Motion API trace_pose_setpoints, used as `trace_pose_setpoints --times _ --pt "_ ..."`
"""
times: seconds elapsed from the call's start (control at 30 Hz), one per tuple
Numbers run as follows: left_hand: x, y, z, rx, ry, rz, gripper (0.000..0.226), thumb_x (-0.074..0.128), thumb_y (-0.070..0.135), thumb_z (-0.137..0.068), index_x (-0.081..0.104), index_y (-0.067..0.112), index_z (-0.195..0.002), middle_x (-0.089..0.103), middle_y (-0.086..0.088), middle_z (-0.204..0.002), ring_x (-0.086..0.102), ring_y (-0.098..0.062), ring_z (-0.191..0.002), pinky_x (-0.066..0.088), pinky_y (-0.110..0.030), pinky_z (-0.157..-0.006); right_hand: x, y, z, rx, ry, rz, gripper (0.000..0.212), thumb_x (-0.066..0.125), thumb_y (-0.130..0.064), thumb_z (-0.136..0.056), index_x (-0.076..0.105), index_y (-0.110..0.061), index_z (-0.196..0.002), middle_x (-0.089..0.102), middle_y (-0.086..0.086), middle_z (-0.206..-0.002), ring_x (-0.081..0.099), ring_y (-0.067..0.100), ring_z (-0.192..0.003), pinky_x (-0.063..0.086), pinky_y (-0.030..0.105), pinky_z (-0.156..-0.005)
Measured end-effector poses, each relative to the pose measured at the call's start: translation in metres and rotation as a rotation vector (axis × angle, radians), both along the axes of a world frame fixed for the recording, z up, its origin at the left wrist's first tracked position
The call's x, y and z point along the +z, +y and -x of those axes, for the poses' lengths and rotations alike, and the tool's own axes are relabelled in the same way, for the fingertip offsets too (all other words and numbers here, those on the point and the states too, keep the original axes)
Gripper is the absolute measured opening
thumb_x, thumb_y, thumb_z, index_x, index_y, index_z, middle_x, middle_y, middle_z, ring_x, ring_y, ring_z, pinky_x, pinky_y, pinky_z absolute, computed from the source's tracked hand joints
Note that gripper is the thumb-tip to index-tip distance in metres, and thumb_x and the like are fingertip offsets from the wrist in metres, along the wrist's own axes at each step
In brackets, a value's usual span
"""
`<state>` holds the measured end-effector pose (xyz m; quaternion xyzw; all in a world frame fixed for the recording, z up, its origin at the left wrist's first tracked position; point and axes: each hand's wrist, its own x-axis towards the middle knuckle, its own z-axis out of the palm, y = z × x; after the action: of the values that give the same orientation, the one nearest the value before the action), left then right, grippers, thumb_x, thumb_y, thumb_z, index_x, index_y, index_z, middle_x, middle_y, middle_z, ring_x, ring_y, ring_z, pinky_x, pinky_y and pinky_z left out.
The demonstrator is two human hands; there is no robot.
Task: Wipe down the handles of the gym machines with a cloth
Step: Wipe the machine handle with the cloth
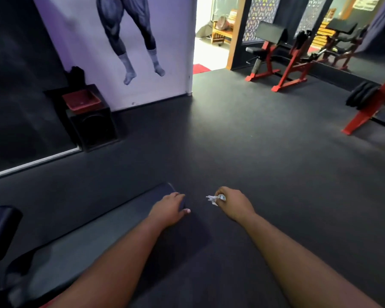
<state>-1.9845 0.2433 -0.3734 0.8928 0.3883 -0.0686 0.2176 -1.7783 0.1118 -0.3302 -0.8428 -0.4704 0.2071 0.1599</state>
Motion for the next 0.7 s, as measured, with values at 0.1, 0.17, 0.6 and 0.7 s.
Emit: trace_pose_setpoints --times 0.1,0.17,0.6,0.7 --pt "0.002 0.033 -0.047 -0.018 -0.001 -0.003 0.070 0.053 0.060 -0.098 0.035 0.025 -0.157 0.035 0.003 -0.162 0.036 -0.022 -0.147 0.039 -0.044 -0.115 0.000 0.025 -0.043 -0.001 -0.008 0.011 0.013 0.061 -0.039 -0.092 0.067 -0.031 -0.100 0.072 -0.006 -0.101 0.065 0.021 -0.089 0.051 0.034 -0.072" --pt "0.002 0.053 -0.081 -0.034 0.006 -0.024 0.070 0.053 0.059 -0.099 0.035 0.026 -0.157 0.034 0.004 -0.162 0.036 -0.023 -0.147 0.040 -0.043 -0.114 -0.004 0.046 -0.076 0.010 -0.018 0.011 0.012 0.060 -0.037 -0.093 0.067 -0.030 -0.100 0.071 -0.006 -0.101 0.065 0.022 -0.090 0.050 0.034 -0.071" --pt "0.023 0.159 -0.258 0.170 0.013 -0.068 0.067 0.052 0.058 -0.100 0.036 0.027 -0.156 0.035 0.007 -0.161 0.037 -0.020 -0.145 0.045 -0.044 -0.109 0.004 0.214 -0.277 0.299 -0.017 -0.007 0.013 0.059 -0.041 -0.091 0.066 -0.033 -0.098 0.070 -0.007 -0.098 0.065 0.020 -0.088 0.054 0.036 -0.072" --pt "0.028 0.193 -0.279 0.226 0.013 -0.083 0.067 0.053 0.058 -0.100 0.035 0.026 -0.157 0.035 0.008 -0.161 0.036 -0.020 -0.146 0.045 -0.045 -0.109 0.014 0.269 -0.304 0.373 -0.024 -0.040 0.012 0.060 -0.042 -0.091 0.067 -0.035 -0.099 0.070 -0.009 -0.098 0.064 0.018 -0.088 0.054 0.035 -0.073"
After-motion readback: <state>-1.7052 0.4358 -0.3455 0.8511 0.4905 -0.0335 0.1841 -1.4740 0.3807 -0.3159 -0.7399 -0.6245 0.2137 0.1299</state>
